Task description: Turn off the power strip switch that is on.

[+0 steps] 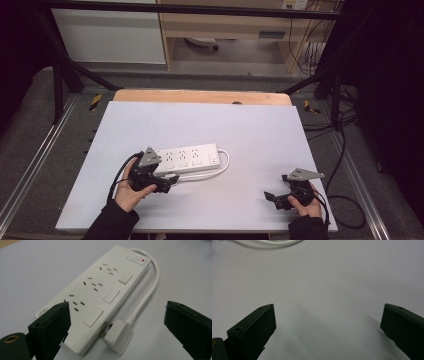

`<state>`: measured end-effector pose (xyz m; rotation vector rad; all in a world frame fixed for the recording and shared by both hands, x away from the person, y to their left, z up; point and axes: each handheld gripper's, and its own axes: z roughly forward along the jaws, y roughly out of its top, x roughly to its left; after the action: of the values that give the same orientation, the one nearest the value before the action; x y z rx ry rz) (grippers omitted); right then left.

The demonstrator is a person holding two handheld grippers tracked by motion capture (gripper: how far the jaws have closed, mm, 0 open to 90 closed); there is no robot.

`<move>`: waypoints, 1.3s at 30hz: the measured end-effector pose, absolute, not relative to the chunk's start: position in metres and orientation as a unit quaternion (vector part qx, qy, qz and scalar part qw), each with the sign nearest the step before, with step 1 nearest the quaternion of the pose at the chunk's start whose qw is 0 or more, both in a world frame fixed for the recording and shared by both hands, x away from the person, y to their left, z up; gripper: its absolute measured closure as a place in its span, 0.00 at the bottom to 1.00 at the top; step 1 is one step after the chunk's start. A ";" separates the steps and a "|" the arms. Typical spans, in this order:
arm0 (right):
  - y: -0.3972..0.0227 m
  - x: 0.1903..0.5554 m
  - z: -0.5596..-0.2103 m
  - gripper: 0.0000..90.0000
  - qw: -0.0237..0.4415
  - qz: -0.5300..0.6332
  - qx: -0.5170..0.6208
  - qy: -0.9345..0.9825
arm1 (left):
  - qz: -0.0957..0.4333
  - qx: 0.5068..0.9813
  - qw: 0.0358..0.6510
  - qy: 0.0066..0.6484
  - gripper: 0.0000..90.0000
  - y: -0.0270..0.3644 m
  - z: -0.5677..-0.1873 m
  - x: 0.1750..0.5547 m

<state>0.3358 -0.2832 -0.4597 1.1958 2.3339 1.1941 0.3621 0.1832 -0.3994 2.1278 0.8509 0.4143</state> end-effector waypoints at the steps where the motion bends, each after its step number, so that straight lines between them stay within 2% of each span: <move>1: -0.283 0.336 -0.460 0.01 0.130 0.411 0.412 0.803 | 0.163 0.839 0.396 0.335 0.08 0.182 -0.399 0.362; 23: -0.283 0.336 -0.460 0.01 0.129 0.410 0.411 0.804 | 0.162 0.842 0.400 0.323 0.14 0.161 -0.395 0.368; 39: -0.283 0.336 -0.460 0.01 0.129 0.410 0.411 0.804 | 0.159 0.841 0.404 0.323 0.26 0.153 -0.395 0.372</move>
<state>0.3360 -0.2828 -0.4600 1.1940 2.3379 1.1936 0.3719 0.1531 -0.3952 2.1229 0.8162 0.4024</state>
